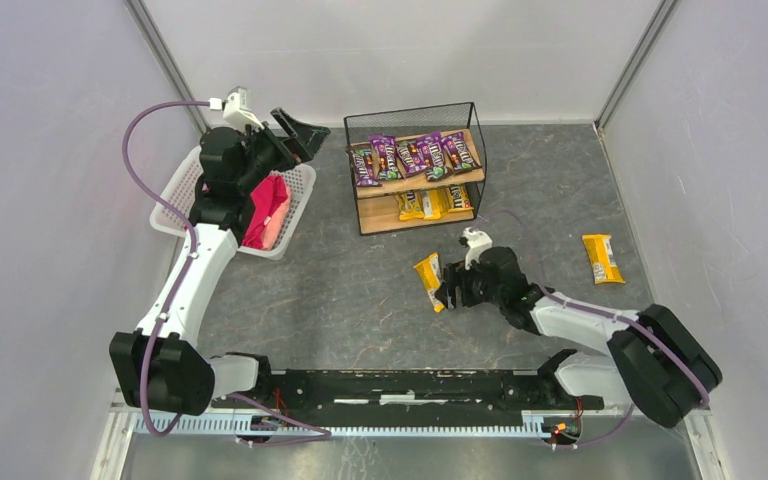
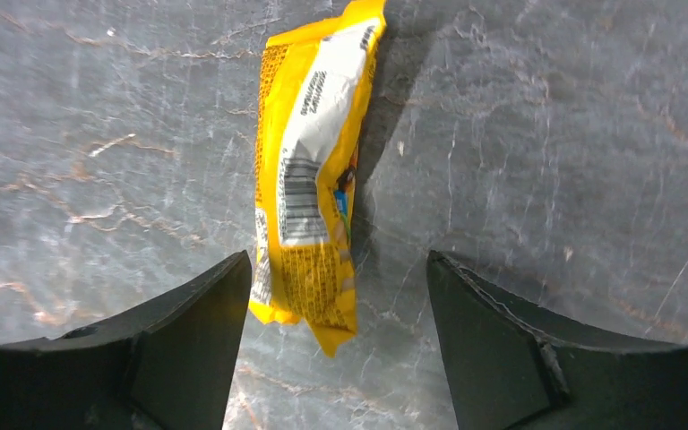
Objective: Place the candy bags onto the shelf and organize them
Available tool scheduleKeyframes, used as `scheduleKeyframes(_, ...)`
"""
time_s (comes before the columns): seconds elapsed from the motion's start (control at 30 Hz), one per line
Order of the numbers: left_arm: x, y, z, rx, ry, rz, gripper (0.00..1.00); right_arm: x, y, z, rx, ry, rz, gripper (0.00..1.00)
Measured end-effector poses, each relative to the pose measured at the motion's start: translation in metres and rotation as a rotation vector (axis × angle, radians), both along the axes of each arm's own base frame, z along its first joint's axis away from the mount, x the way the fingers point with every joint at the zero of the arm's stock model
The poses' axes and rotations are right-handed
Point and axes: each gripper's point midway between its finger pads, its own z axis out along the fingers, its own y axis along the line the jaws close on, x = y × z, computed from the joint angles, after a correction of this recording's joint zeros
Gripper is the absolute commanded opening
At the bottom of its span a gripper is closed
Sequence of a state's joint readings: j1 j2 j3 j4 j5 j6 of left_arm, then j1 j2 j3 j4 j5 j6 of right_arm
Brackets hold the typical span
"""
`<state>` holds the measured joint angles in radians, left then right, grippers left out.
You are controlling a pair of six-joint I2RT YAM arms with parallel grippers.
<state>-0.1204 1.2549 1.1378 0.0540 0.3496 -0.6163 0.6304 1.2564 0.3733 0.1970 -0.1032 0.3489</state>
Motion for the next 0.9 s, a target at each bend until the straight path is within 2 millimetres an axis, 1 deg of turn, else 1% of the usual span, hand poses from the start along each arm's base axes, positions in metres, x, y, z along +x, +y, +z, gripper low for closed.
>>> scheduleKeyframes(0.13, 0.000, 0.000, 0.000, 0.000, 0.000, 0.000, 1.00, -0.011, -0.003, 0.003, 0.130, 0.034, -0.057, 0.69)
scheduleKeyframes(0.23, 0.000, 0.000, 0.000, 0.000, 0.000, 0.000, 1.00, -0.018, -0.005, 0.003, 0.190, 0.048, -0.086, 0.65)
scheduleKeyframes(0.37, -0.001, -0.003, 0.000, 0.000, 0.000, -0.003, 1.00, -0.016, -0.006, 0.003, 0.234, 0.058, -0.130, 0.61)
scheduleKeyframes(0.53, -0.002, -0.008, -0.001, 0.001, 0.003, -0.014, 1.00, -0.014, -0.004, 0.002, 0.270, 0.064, -0.157, 0.53)
scheduleKeyframes(0.73, -0.003, -0.008, -0.002, 0.002, 0.007, -0.015, 1.00, -0.011, -0.002, -0.001, 0.286, 0.081, -0.182, 0.38)
scheduleKeyframes(0.9, -0.003, -0.008, -0.002, 0.002, 0.008, -0.015, 1.00, -0.011, 0.001, 0.000, 0.319, 0.086, -0.185, 0.19)
